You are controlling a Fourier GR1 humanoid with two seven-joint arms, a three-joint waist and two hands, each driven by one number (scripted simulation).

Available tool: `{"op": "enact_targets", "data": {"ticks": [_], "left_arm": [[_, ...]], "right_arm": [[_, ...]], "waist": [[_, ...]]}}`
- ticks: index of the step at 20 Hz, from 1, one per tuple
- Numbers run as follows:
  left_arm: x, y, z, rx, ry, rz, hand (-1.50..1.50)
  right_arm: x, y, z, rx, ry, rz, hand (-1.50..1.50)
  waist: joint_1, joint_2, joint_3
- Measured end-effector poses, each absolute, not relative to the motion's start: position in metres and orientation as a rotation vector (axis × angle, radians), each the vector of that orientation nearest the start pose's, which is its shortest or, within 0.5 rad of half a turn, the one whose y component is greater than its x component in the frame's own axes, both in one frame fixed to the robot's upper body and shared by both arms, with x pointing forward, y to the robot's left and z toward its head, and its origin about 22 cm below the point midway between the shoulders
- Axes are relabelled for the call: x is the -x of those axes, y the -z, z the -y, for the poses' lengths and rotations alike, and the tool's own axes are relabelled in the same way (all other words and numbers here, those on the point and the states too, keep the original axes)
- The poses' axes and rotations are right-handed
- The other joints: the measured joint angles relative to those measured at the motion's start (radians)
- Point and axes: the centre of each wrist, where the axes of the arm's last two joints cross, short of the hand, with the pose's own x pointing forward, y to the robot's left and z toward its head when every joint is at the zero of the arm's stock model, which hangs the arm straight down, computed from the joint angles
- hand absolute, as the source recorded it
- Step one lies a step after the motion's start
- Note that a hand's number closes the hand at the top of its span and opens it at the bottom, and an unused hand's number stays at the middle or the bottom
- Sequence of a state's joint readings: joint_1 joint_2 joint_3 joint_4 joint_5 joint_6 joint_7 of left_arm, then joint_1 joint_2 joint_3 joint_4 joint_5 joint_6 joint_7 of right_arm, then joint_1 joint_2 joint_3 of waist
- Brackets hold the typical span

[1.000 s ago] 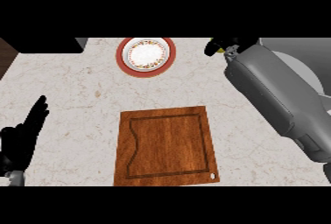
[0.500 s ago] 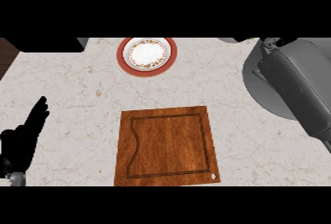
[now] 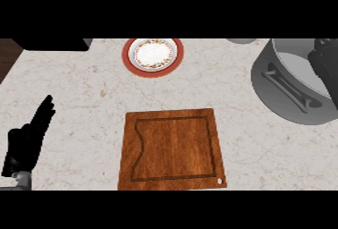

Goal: Pick the lemon from the cutting board and place it in the pot

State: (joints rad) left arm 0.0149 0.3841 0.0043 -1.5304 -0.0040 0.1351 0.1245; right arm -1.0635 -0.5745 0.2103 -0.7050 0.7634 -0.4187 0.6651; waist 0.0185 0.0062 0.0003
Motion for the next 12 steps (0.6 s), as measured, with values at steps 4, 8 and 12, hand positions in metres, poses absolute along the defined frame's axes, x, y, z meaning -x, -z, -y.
{"op": "enact_targets", "data": {"ticks": [4,8,12], "left_arm": [[-0.242,-0.025,-0.324,-0.417,0.166,1.403,0.0],[-0.248,-0.025,-0.319,-0.411,0.172,1.414,0.0],[-0.247,-0.025,-0.316,-0.395,0.19,1.422,0.0]], "right_arm": [[-0.449,-0.2,0.318,1.503,-0.288,1.21,1.5],[-0.446,-0.188,0.35,1.511,-0.311,1.172,1.5],[-0.443,-0.177,0.37,1.532,-0.353,1.117,1.5]], "waist": [[0.014,0.006,0.001],[0.027,0.014,0.001],[0.045,0.02,0.002]]}}
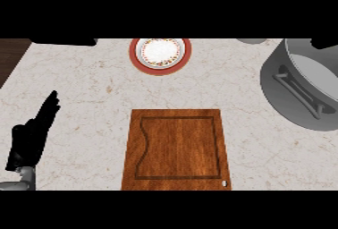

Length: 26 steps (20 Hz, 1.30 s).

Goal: Pick the lemon from the cutting board and place it in the pot

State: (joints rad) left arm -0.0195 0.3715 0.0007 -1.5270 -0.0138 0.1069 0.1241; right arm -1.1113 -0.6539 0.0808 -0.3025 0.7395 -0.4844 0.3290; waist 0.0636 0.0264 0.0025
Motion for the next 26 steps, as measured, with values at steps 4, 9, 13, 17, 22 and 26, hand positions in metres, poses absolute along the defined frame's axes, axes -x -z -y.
{"op": "enact_targets", "data": {"ticks": [4,9,13,17,22,26], "left_arm": [[-0.249,-0.026,-0.312,-0.381,0.2,1.429,0.0],[-0.257,-0.029,-0.308,-0.384,0.197,1.438,0.0],[-0.257,-0.028,-0.312,-0.388,0.2,1.439,0.0],[-0.257,-0.029,-0.312,-0.389,0.2,1.437,0.0],[-0.253,-0.027,-0.317,-0.393,0.194,1.431,0.0],[-0.251,-0.027,-0.316,-0.4,0.185,1.424,0.0]], "right_arm": [[-0.441,-0.171,0.378,1.46,-0.286,1.123,-1.5],[-0.434,-0.16,0.391,1.354,-0.221,1.165,-1.5],[-0.434,-0.152,0.39,1.306,-0.188,1.213,-1.5],[-0.436,-0.157,0.388,1.293,-0.096,1.347,-1.5],[-0.438,-0.17,0.386,1.232,0.13,1.546,-1.5],[-0.434,-0.17,0.394,1.134,0.227,1.609,-1.5]], "waist": [[0.01,0.006,0.001],[0.012,0.01,0.003],[0.018,0.011,0.003],[0.015,0.009,0.004],[0.007,0.004,0.004],[-0.004,-0.002,0.002]]}}
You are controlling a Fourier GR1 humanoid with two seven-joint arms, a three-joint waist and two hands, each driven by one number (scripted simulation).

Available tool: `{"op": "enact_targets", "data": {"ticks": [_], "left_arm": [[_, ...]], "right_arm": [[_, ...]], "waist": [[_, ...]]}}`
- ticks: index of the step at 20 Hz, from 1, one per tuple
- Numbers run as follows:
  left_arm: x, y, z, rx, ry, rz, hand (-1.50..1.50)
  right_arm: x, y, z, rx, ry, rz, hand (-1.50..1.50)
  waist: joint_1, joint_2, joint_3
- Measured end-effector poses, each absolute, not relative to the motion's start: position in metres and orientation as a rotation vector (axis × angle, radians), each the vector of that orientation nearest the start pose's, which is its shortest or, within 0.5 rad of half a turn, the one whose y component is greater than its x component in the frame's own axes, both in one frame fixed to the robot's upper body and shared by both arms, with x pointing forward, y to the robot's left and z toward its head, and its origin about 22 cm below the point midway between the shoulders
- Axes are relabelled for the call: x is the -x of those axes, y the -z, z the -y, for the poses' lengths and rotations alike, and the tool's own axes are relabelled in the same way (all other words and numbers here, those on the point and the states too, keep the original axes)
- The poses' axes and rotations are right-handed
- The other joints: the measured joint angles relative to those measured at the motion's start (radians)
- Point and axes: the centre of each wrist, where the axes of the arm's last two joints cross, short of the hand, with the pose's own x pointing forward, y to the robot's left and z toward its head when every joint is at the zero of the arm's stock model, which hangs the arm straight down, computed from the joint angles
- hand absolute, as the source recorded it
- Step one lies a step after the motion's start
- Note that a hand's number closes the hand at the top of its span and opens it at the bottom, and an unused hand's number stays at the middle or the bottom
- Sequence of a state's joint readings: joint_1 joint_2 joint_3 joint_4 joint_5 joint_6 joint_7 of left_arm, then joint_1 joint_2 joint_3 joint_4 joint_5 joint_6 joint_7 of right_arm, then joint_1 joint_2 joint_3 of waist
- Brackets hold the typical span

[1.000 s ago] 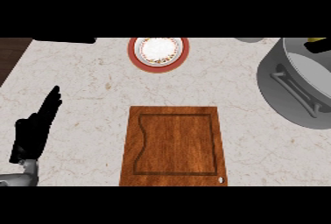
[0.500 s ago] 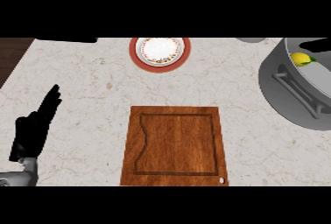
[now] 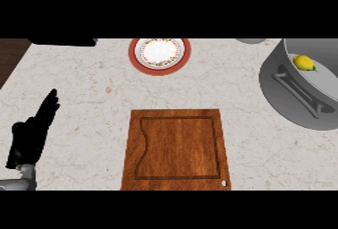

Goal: Pick the lemon from the cutting board and place it in the pot

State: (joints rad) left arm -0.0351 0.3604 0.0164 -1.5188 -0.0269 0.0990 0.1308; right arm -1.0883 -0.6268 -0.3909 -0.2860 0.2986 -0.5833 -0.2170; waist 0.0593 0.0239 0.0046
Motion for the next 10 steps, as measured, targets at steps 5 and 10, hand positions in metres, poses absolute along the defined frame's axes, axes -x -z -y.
{"op": "enact_targets", "data": {"ticks": [5,10], "left_arm": [[-0.243,-0.024,-0.328,-0.415,0.171,1.409,0.0],[-0.239,-0.022,-0.334,-0.423,0.155,1.392,0.0]], "right_arm": [[-0.427,-0.155,0.404,1.009,0.271,1.656,-1.5],[-0.415,-0.146,0.419,0.932,0.303,1.692,-1.5]], "waist": [[-0.021,-0.01,-0.002],[-0.042,-0.019,-0.004]]}}
